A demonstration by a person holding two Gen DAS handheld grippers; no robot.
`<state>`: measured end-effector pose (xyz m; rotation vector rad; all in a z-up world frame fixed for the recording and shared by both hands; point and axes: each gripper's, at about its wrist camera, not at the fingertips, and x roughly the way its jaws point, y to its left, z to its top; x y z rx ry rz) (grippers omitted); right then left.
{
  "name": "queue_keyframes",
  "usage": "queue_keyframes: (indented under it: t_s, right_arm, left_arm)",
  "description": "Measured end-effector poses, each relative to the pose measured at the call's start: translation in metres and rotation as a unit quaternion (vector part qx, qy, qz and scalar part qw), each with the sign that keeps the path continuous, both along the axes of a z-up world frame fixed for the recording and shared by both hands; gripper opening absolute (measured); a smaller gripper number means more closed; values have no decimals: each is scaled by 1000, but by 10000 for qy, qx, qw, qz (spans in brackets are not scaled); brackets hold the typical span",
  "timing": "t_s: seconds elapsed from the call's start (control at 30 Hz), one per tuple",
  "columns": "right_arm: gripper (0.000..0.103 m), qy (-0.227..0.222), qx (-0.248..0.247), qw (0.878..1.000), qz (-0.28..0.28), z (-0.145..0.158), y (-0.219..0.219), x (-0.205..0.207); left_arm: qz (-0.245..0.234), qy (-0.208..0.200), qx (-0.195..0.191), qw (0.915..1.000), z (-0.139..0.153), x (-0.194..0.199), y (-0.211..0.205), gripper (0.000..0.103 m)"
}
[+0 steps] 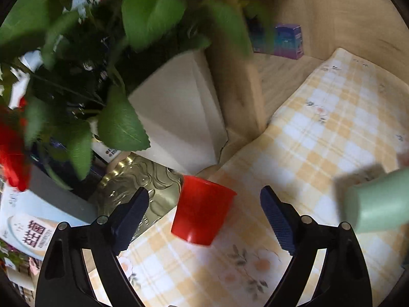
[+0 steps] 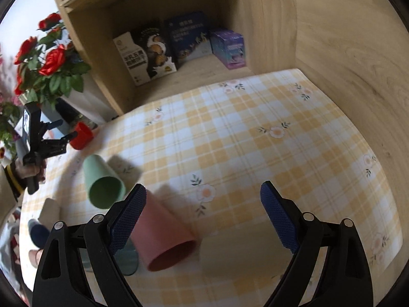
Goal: Flip cup upside down
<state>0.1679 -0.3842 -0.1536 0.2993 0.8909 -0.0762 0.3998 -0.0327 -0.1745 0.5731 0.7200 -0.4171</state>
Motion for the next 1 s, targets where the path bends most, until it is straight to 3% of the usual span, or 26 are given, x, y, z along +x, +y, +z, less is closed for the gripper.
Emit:
queue_keyframes:
  t_s: [0.2,0.37,0.5,0.6,0.77,1.0]
  right_arm:
    - [88,141,-10,9999,-84,-11,-8,7]
    - [88,178,45,9998,-69,-15,-8,10]
    - [88,153,140,9998,-43,-13,-5,8]
    - [88,73,211,9998,9,-7,-1,4]
    - [88,-30,366,9993,98,2,6,-9]
    - [88,-150,600,9978,246,15,16,-37]
  left_arm:
    - [27,386,-107,9992,-23,24,3,83]
    - [-17,696,-22,9976,-38,26,2,61]
    - [66,928,-339,9951,-33,18,13,58]
    - [188,935,-123,9954,-29,2,20,58]
    - [552,1150,-431,9909,0,-34,37,58]
    - [683,1074,-941,9874,50,-102,42,58]
